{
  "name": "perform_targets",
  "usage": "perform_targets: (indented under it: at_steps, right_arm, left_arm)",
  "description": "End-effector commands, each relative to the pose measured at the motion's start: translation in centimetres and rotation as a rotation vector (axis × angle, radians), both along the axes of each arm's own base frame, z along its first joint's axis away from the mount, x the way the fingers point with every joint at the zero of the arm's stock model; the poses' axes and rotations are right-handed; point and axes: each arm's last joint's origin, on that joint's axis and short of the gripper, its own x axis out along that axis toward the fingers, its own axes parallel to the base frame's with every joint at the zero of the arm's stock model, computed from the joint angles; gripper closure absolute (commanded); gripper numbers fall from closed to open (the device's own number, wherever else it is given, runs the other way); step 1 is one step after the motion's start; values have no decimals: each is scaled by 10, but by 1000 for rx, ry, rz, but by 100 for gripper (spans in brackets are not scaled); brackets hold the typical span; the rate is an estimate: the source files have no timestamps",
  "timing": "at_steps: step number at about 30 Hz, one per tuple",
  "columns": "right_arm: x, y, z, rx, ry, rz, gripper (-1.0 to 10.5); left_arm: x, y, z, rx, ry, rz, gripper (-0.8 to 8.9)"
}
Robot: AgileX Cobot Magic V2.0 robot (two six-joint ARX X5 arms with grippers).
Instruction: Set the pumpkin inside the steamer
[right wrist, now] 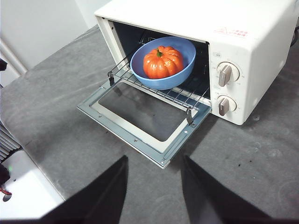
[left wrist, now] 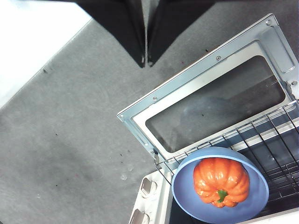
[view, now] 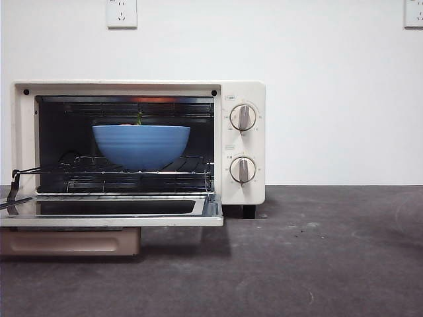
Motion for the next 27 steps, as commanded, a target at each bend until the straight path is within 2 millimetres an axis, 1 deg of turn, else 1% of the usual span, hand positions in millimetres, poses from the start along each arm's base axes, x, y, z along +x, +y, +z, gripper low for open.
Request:
perform_targets:
  at_steps: [1,22,27]
  right_arm:
    - [-1,1,3,13,-4,12,765]
    - [-1,2,2,14,6,38,765]
    - [-1,2,2,15,8,45,765]
  left_arm:
    - [1,-1,3,-3,-15,-8,798]
    - [3,-1,4,-17,-20,20,798]
    - [4,0,4,-4,-28,79,798]
